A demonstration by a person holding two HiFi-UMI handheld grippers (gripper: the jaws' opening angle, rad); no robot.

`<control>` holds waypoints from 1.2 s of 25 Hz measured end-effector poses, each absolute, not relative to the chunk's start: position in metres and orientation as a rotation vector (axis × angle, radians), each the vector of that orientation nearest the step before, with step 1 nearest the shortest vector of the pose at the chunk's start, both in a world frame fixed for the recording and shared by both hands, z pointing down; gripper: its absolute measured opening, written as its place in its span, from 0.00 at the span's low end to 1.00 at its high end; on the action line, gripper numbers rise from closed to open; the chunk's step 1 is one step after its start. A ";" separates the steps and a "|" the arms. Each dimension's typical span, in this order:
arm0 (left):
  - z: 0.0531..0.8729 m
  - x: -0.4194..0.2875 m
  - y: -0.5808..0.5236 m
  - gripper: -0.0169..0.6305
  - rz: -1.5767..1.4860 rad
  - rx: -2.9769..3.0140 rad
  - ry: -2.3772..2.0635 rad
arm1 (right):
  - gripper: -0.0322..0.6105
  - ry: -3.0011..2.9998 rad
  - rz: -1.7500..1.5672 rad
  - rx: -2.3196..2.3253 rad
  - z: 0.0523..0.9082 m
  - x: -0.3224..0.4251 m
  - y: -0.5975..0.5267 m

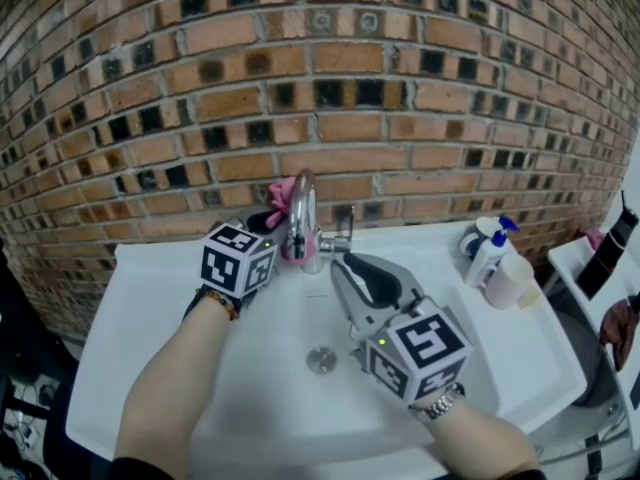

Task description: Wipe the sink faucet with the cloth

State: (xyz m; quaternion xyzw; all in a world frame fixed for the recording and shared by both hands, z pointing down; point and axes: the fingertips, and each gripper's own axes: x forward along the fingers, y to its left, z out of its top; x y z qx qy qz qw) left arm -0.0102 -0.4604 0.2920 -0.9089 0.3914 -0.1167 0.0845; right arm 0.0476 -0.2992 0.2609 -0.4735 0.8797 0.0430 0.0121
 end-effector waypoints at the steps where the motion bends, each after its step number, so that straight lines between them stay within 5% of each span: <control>1: 0.292 -0.011 -0.460 0.08 -0.357 -2.701 1.170 | 0.18 2.741 0.136 -1.478 0.261 0.048 -0.299; 30: 0.350 -0.026 -0.450 0.08 -0.541 -2.702 1.245 | 0.18 2.747 0.128 -1.484 0.263 0.048 -0.300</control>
